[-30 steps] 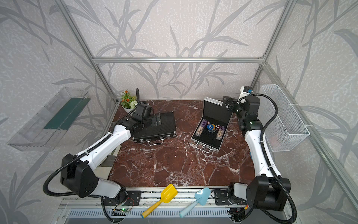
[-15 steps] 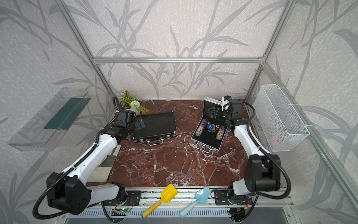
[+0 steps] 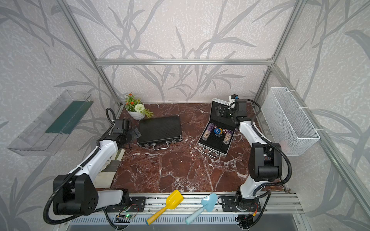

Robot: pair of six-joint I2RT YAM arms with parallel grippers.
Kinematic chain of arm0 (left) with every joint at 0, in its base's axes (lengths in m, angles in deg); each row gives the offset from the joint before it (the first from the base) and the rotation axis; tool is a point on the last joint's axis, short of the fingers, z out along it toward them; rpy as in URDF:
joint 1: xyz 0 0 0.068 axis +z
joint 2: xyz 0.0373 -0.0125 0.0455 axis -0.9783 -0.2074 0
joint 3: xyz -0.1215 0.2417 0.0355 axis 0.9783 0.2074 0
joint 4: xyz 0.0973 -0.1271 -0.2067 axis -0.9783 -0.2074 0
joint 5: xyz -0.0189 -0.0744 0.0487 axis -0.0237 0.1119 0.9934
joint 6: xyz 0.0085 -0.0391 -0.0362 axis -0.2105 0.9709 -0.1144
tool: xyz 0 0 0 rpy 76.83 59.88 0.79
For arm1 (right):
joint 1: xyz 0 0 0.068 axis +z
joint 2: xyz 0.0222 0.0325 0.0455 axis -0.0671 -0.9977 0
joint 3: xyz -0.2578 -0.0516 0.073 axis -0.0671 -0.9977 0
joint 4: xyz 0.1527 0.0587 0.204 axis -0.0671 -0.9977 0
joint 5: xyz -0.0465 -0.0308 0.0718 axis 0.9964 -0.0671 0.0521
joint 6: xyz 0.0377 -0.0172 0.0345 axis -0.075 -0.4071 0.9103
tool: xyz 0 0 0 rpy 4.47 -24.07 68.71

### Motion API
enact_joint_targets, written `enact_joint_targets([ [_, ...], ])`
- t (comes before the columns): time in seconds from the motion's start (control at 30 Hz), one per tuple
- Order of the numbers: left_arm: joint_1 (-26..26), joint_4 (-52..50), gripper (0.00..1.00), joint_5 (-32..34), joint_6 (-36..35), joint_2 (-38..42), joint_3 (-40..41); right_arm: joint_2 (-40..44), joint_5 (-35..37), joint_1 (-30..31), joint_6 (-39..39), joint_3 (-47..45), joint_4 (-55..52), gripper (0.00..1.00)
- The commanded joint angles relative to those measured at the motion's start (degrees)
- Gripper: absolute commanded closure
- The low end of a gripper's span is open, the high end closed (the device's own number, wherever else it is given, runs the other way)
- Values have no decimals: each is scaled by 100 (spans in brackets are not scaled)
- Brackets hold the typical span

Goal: Open the poker set cases
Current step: Adjust the poker set case at the center of the board.

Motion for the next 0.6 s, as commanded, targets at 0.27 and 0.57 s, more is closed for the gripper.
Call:
enact_joint_targets([
  [0.27, 294, 347, 1, -1080, -117, -587, -110, -202, -5, -74, -114, 412, 81, 3],
  [0.57, 342, 596, 1, -1508, -187, -759, -83, 644, -86, 657, 370, -353, 177, 3],
])
